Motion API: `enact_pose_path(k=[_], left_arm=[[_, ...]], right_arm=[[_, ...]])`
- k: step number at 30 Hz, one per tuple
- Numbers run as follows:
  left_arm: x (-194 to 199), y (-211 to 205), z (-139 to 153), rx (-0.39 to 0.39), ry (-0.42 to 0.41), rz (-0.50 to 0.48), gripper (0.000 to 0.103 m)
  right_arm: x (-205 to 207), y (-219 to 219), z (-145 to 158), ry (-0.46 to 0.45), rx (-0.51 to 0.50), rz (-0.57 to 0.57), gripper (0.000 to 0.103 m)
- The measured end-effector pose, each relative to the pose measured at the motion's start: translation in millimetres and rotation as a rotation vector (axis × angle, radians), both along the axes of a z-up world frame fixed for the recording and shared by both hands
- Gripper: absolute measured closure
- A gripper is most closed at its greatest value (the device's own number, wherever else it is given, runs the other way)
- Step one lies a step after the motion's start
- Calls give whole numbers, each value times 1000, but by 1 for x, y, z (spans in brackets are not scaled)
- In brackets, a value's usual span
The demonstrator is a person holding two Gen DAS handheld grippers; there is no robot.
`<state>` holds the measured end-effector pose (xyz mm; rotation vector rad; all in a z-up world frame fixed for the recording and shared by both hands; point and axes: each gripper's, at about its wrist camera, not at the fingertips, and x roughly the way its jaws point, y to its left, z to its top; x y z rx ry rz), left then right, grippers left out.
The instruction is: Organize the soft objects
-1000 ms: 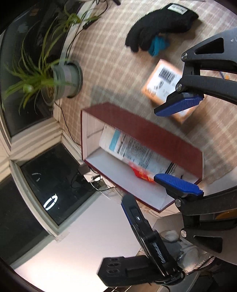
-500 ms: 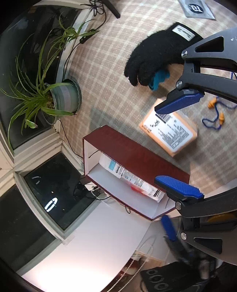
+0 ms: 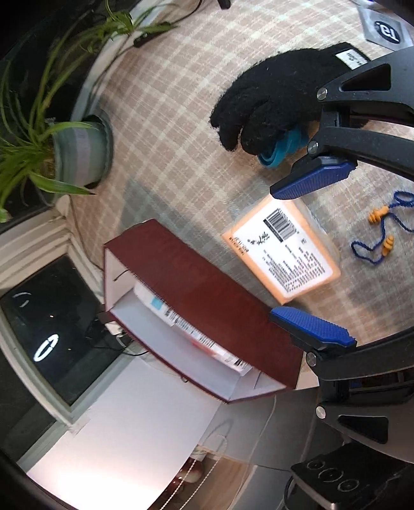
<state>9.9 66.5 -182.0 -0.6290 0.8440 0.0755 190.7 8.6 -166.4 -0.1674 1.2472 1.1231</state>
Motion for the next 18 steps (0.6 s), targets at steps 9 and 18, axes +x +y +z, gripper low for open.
enact_pose_path(k=[9,18], left_arm=[[19,-4,-31,-12,73,96,43],[35,10,-49,-38,107,161,43]], right_arm=[[15,25,-30,34,-48,85,37],[23,44,-51,53,-67,113,37]])
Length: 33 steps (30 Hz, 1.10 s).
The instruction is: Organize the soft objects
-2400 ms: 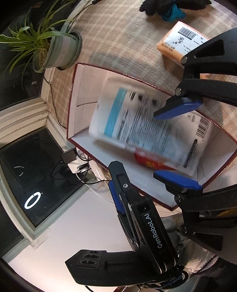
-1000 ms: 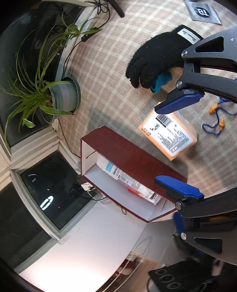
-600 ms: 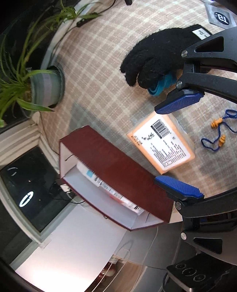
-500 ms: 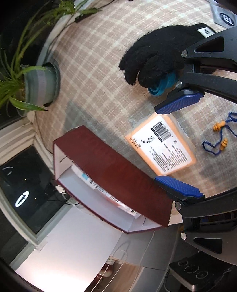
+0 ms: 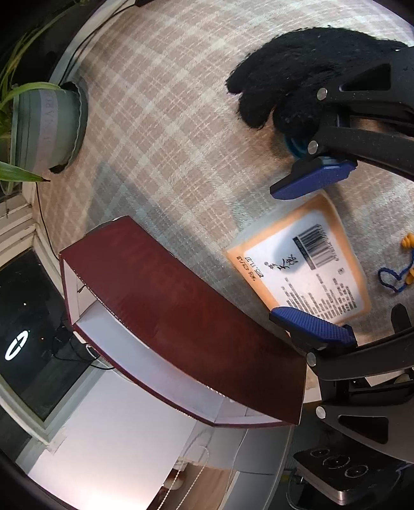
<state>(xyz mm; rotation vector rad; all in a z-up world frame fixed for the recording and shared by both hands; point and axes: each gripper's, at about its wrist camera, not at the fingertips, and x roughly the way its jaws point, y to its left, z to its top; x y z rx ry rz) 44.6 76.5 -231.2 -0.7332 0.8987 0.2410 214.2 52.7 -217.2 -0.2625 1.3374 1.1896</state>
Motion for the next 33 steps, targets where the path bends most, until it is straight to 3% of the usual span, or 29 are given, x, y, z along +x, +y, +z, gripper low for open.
enact_pose_path(k=[18,28,33], left_arm=[[8,7,-12,-31,23,11,45],[13,8,-13,-18,26,-6,47],[11,4,-9,-16,8,-25,47]], right_arm=[[-7,19,-16,-52,-61,68,37],[-15,13,-7,-53,-68,67,51],[-22,3,2,-78,-83,53,52]])
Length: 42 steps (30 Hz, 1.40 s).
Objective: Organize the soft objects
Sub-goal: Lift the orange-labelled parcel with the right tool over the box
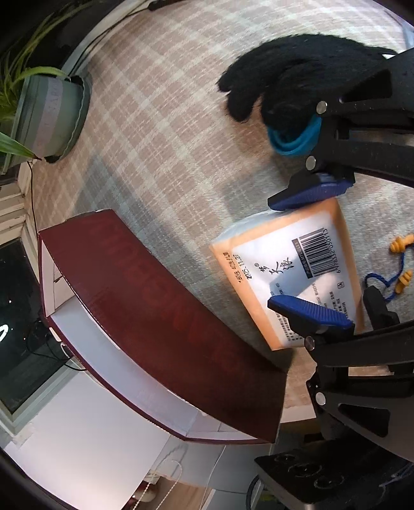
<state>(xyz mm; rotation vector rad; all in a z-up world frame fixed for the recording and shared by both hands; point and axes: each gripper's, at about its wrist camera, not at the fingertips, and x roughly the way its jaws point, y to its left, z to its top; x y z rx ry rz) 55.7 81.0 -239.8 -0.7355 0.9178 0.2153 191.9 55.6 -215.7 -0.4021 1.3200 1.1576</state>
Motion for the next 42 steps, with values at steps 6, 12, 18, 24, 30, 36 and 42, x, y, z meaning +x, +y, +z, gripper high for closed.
enact_pose_path(k=[6,12,18,24,30,36,42], left_arm=[[-9,-7,23,20,-50,-22,47],[-21,-10,57,56,-110,-40,47],[-37,-2,83,85,-149,-40,47],[-53,18,100,95,-181,-21,47],[-69,42,113,123,-211,2,47],[-83,73,122,147,-229,32,47],[-91,105,120,165,-223,65,47]], right_arm=[[-9,-21,27,-31,31,-34,52],[-21,-37,65,-69,80,-69,52],[-39,-36,98,-83,172,-53,52],[-58,-20,120,-138,142,-54,52],[-76,4,136,-156,174,-37,52],[-89,37,147,-171,195,-15,52],[-96,75,143,-163,219,-2,52]])
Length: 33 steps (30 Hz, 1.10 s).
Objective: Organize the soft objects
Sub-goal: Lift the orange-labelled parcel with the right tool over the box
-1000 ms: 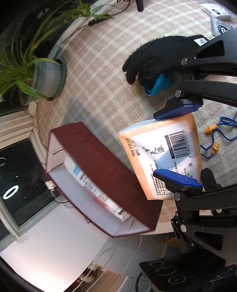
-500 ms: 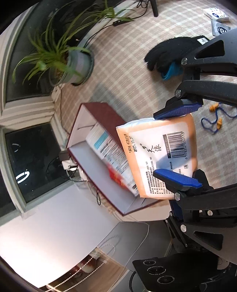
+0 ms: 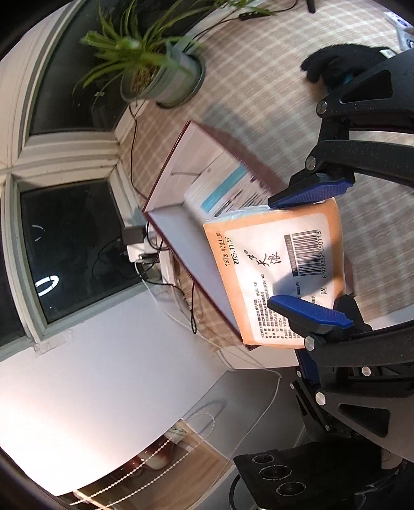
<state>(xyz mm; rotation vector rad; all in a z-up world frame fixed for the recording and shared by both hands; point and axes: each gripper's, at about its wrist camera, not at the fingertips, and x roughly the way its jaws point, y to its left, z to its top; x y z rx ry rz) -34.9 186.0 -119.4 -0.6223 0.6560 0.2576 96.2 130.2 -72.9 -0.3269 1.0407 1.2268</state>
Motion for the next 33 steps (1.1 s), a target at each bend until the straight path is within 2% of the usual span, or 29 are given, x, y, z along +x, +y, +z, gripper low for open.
enact_pose_path(k=[8,17,33], left_arm=[[2,42,-16,-2,30,27,47],[4,64,-35,-19,73,39,47],[17,84,-57,-39,139,21,47]], right_arm=[[0,41,-19,32,4,-9,52],[2,71,-44,64,-27,-30,52],[10,86,-75,100,-48,-67,52]])
